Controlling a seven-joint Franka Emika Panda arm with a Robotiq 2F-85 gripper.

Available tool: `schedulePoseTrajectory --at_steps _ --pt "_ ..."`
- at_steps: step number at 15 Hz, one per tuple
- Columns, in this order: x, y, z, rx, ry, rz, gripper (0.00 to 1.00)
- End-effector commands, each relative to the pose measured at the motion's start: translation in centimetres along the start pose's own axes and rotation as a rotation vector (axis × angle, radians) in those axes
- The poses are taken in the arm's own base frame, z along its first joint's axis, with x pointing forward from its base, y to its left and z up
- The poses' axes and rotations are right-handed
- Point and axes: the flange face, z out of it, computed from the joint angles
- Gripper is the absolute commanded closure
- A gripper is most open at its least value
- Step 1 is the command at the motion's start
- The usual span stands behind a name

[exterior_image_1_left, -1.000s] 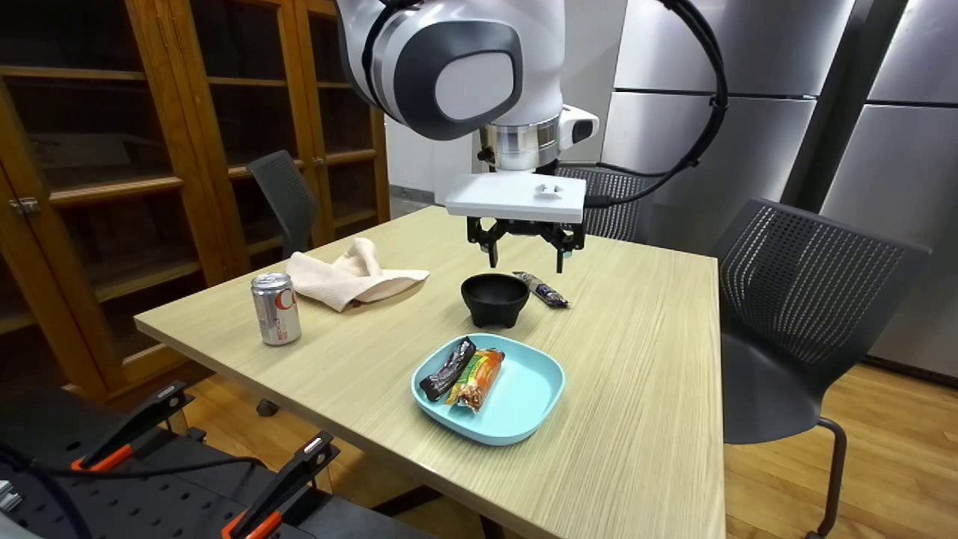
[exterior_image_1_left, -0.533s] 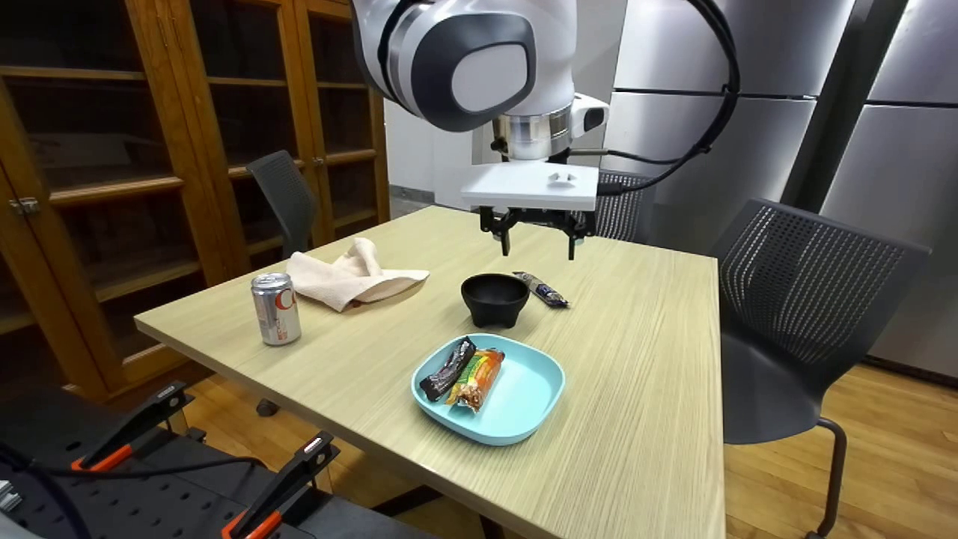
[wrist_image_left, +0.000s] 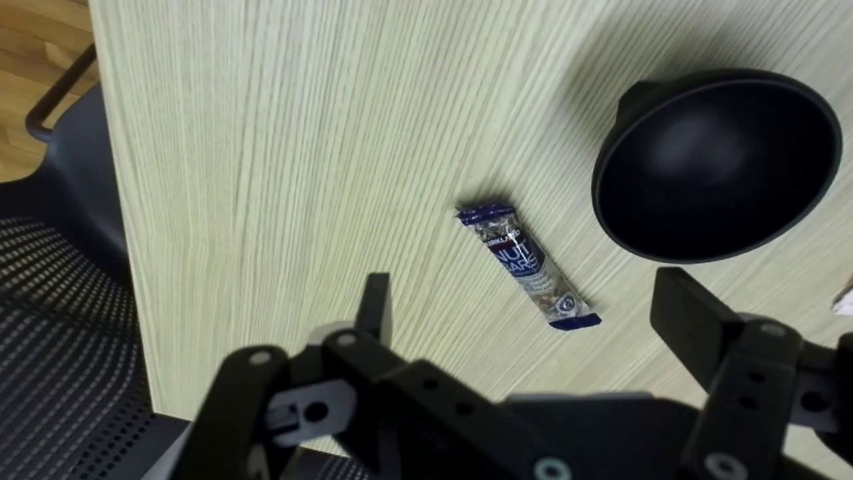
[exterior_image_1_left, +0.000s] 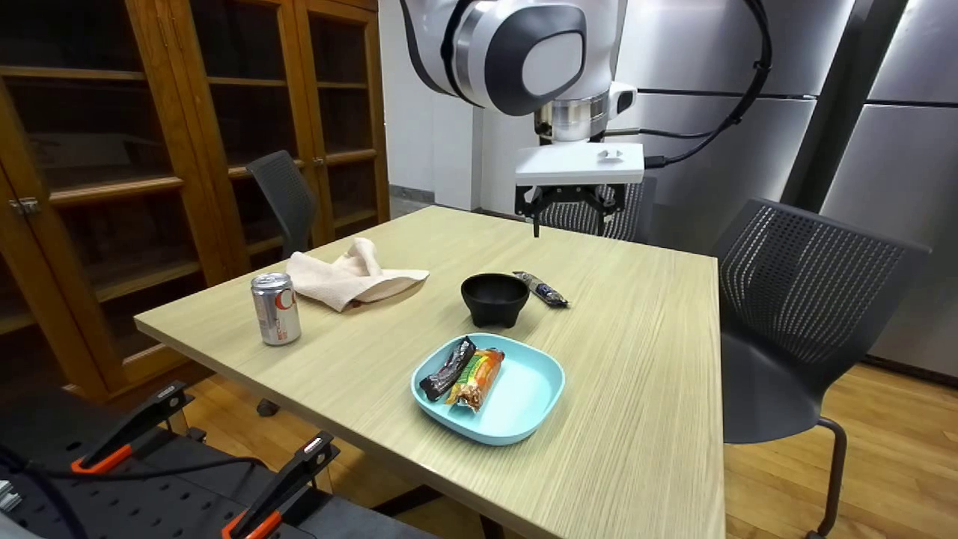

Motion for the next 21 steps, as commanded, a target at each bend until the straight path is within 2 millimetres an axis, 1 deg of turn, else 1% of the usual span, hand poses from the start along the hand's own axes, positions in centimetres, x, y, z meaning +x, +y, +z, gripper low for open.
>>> schedulePoseTrajectory --at_steps 1,4,7,12,21 --pt "3.5 1.2 1.6 0.038 -0.013 -0.104 0.00" --pt "5.6 1.2 2.9 0.074 -0.011 -0.187 0.00" --pt "6.6 1.3 4.4 0.058 -0.007 -0.237 0.00" --pt "7.5 1.2 7.1 0.034 -0.012 -0.212 0.00" --pt "8.9 -0.2 10.5 0.022 -0.042 -0.188 0.00"
